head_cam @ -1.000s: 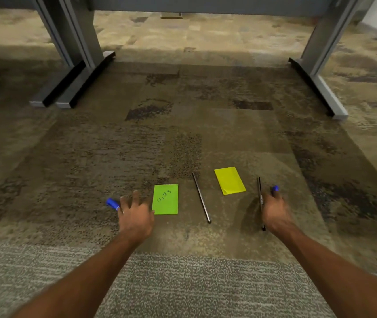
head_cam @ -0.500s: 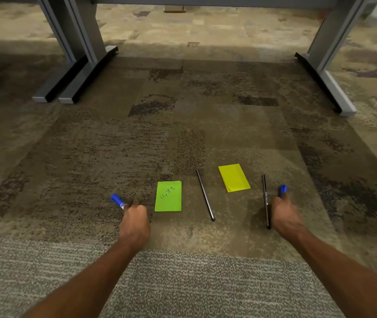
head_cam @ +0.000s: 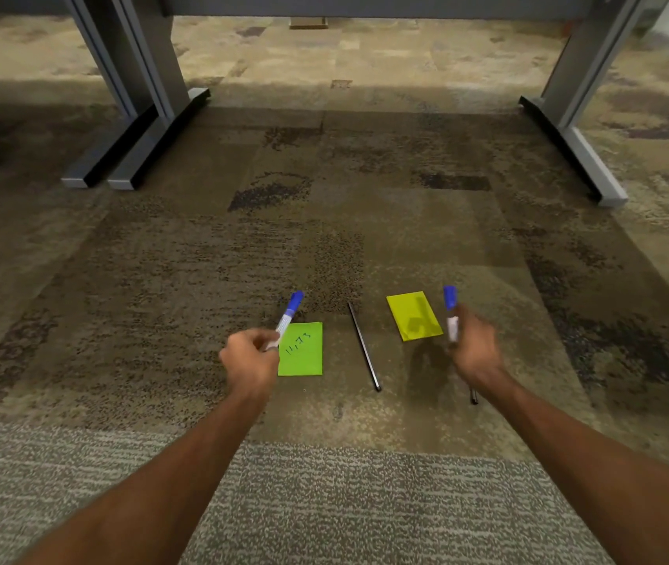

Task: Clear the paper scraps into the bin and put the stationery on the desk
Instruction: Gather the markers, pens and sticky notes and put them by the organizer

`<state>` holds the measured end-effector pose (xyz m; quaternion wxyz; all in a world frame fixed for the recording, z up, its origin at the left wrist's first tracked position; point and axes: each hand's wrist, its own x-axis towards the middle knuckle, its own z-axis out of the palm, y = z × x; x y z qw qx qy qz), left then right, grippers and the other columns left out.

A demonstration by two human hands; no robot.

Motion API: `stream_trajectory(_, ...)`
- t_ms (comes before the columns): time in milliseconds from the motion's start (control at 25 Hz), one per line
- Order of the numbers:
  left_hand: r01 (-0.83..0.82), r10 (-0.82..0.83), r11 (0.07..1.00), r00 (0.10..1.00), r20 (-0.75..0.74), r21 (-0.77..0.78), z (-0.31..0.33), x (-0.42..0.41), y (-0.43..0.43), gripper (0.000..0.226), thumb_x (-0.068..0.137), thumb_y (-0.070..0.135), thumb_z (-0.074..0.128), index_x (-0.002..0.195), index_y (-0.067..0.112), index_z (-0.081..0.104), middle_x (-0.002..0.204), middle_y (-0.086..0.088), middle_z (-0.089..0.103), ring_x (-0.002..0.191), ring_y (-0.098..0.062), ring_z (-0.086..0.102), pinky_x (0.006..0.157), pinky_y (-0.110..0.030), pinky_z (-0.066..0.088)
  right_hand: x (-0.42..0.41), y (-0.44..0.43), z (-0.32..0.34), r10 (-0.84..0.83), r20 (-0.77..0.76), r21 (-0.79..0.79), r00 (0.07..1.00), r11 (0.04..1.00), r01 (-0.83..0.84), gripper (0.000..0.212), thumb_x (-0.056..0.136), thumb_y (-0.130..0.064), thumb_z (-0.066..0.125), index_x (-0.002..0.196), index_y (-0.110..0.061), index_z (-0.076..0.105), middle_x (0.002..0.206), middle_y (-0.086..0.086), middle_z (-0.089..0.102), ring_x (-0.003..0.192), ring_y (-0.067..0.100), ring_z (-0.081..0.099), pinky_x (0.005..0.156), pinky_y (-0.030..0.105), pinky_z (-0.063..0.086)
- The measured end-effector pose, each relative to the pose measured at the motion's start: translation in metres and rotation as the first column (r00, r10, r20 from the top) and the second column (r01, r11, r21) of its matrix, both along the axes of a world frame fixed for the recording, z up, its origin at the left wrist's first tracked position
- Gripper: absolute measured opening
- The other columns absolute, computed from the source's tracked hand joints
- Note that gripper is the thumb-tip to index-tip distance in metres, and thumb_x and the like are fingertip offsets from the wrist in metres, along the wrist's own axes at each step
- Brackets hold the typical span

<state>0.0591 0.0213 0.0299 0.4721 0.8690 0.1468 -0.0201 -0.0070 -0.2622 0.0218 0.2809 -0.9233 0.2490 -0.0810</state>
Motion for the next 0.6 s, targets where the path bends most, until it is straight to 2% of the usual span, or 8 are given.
stream_trajectory(40, -0.042, 0.038, 0.985, 0.999, -0.028, -0.168, 0.001, 0.000, -0.009, 0.027, 0.080, -0.010, 0.061, 0.103, 0.003, 0.069, 0.102, -0.017, 0.072, 0.082, -0.024, 0.067, 0.075, -0.031, 0.055, 0.006, 0.012, 0.004, 0.017, 0.031, 0.082, 0.999, 0.996, -0.019, 0.028, 0.081, 0.002, 0.058, 0.109, -0.001, 0.055, 0.096, 0.022, 0.065, 0.086, 0.036, 0.063, 0.066, 0.035, 0.043)
stream_trajectory(120, -0.111, 0.071, 0.888, 0.992, -0.106, -0.447, 0.006, -0.001, -0.028, 0.036, 0.080, -0.017, 0.058, 0.110, 0.001, 0.061, 0.104, -0.018, 0.068, 0.075, -0.021, 0.062, 0.064, -0.032, 0.052, 0.013, 0.037, 0.011, 0.031, 0.075, 0.254, 0.997, 0.966, -0.049, 0.035, 0.080, 0.002, 0.061, 0.113, -0.006, 0.054, 0.098, 0.016, 0.064, 0.081, 0.031, 0.064, 0.064, 0.034, 0.051)
stream_trajectory(240, -0.125, -0.021, 0.740, 0.978, -0.209, -0.661, 0.015, -0.009, -0.050, 0.048, 0.079, -0.023, 0.054, 0.121, 0.000, 0.049, 0.101, -0.015, 0.061, 0.069, -0.019, 0.059, 0.056, -0.029, 0.051, 0.024, 0.067, 0.015, 0.046, 0.092, 0.452, 0.995, 0.888, -0.082, 0.044, 0.076, 0.011, 0.062, 0.114, -0.008, 0.051, 0.092, 0.009, 0.060, 0.071, 0.022, 0.059, 0.050, 0.023, 0.047)
stream_trajectory(320, -0.078, -0.129, 0.722, 0.961, -0.244, -0.687, 0.018, -0.014, -0.058, 0.055, 0.078, -0.026, 0.051, 0.126, 0.001, 0.046, 0.101, -0.014, 0.057, 0.072, -0.021, 0.058, 0.056, -0.031, 0.055, 0.029, 0.080, 0.017, 0.060, 0.108, 0.545, 0.992, 0.831, -0.110, 0.050, 0.073, 0.014, 0.067, 0.115, -0.007, 0.051, 0.092, 0.008, 0.060, 0.075, 0.021, 0.059, 0.055, 0.023, 0.049)
stream_trajectory(440, 0.008, -0.259, 0.751, 0.923, -0.284, -0.660, 0.021, -0.016, -0.064, 0.061, 0.077, -0.027, 0.044, 0.130, 0.003, 0.045, 0.104, -0.019, 0.053, 0.079, -0.026, 0.057, 0.067, -0.041, 0.054, 0.030, 0.089, 0.018, 0.089, 0.132, 0.617, 0.987, 0.772, -0.152, 0.056, 0.069, 0.010, 0.074, 0.117, -0.007, 0.052, 0.099, 0.013, 0.065, 0.084, 0.026, 0.065, 0.071, 0.034, 0.057)
stream_trajectory(520, 0.060, -0.313, 0.772, 0.903, -0.296, -0.633, 0.023, -0.017, -0.064, 0.057, 0.078, -0.023, 0.043, 0.128, 0.004, 0.048, 0.105, -0.021, 0.058, 0.074, -0.024, 0.059, 0.068, -0.041, 0.053, 0.028, 0.092, 0.017, 0.124, 0.144, 0.632, 0.982, 0.752, -0.188, 0.060, 0.067, 0.009, 0.076, 0.119, -0.008, 0.052, 0.103, 0.015, 0.067, 0.087, 0.027, 0.067, 0.076, 0.038, 0.058)
stream_trajectory(600, 0.090, -0.340, 0.774, 0.894, -0.291, -0.626, 0.026, -0.018, -0.063, 0.045, 0.082, -0.016, 0.047, 0.124, 0.002, 0.051, 0.101, -0.018, 0.063, 0.070, -0.022, 0.061, 0.068, -0.040, 0.054, 0.026, 0.095, 0.017, 0.164, 0.154, 0.630, 0.974, 0.744, -0.225, 0.064, 0.065, 0.010, 0.077, 0.121, -0.007, 0.051, 0.100, 0.012, 0.066, 0.082, 0.022, 0.065, 0.073, 0.033, 0.057)
